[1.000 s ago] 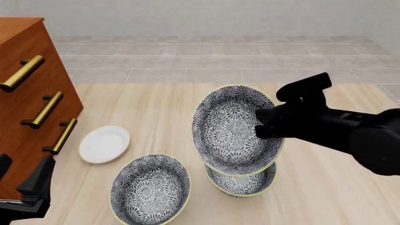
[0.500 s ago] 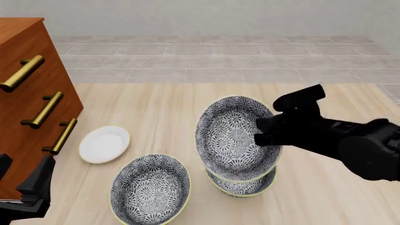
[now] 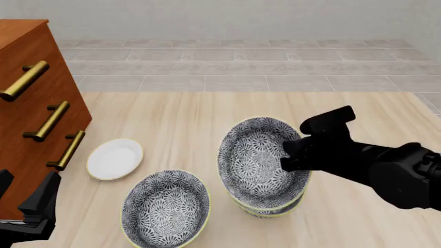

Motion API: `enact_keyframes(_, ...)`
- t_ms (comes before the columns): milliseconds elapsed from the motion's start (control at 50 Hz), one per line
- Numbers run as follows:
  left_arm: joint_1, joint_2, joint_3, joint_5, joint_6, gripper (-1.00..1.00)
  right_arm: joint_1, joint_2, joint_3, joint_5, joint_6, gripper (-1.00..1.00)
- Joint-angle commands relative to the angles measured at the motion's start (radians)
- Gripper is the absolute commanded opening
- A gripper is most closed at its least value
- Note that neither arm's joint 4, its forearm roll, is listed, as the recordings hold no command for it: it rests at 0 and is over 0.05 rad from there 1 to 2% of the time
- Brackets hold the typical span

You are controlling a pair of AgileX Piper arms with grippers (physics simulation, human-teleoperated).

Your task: Stack the bowl at the front on the bowl in the middle.

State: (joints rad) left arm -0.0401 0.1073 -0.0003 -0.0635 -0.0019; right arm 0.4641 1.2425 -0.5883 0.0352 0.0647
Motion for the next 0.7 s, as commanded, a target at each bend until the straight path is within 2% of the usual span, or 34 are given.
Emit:
enact_keyframes(20, -0.001, -0.003, 0.000, 0.003, 0.001, 1.00, -0.007, 0.011, 0.022, -0.028, 0.008, -1.00)
enact_keyframes(340, 0.001, -0.015, 0.000, 0.014, 0.000, 1.00, -0.023, 0.060, 0.043, -0.076, 0.010, -1.00)
enact_keyframes(700, 0.000, -0.027, 0.000, 0.026, 0.001, 1.00, -0.026, 0.068, 0.051, -0.085, 0.014, -1.00)
